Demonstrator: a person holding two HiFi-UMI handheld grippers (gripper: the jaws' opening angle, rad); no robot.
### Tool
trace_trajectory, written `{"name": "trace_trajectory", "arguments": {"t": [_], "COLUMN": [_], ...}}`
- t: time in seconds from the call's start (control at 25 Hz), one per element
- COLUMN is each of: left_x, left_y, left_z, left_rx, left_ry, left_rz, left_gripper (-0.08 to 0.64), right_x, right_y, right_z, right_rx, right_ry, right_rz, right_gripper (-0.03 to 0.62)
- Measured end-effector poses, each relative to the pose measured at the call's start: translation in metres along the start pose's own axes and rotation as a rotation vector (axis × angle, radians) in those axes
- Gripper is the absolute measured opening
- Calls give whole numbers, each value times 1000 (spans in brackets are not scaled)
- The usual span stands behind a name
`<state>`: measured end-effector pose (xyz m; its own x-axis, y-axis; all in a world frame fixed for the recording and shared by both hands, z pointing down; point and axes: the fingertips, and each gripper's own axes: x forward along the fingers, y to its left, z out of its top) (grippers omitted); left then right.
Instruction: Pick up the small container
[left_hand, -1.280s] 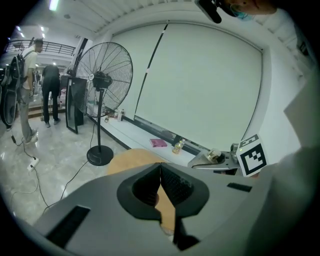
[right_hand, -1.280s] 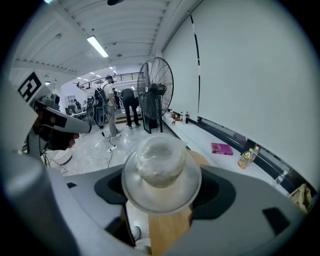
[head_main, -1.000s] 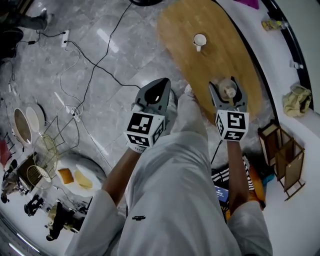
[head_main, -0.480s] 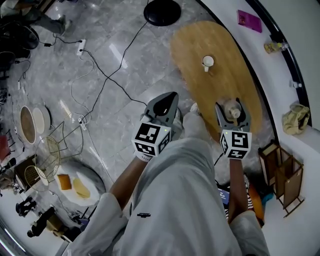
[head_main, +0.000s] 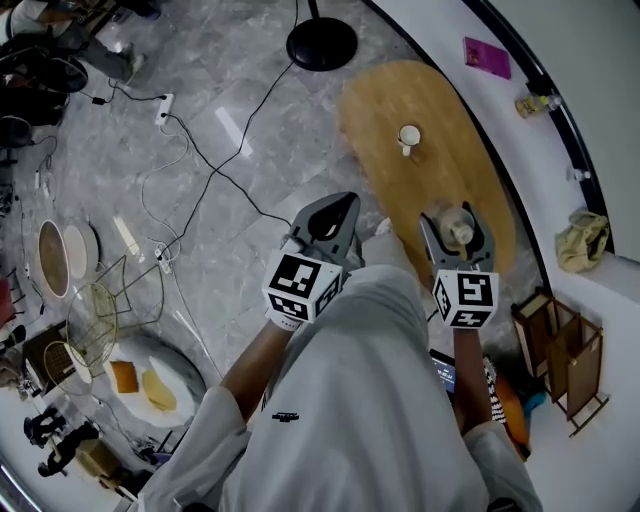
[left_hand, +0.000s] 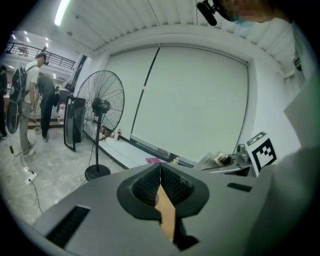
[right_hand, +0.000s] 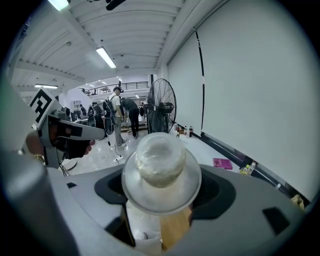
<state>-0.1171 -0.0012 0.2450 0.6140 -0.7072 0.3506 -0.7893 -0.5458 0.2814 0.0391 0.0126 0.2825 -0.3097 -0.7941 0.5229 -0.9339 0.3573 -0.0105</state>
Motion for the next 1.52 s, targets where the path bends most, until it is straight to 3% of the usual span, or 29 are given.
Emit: {"name": "trace_trajectory", "arguments": {"t": [0.6,1.52], "left_x": [-26,-36], "left_y": [-7,-23], "left_z": [37,42], "left_rx": [102,108], "left_ry": [-93,-125], "left_rz": [6,-1], "left_gripper": [20,20], "right_x": [-36,-54], "right_y": [19,20], "right_z": [39,46], "right_rx": [-18,-5], "right_ry": [-66,-104], "right_rz": [13,11], "right_gripper": [339,339]}}
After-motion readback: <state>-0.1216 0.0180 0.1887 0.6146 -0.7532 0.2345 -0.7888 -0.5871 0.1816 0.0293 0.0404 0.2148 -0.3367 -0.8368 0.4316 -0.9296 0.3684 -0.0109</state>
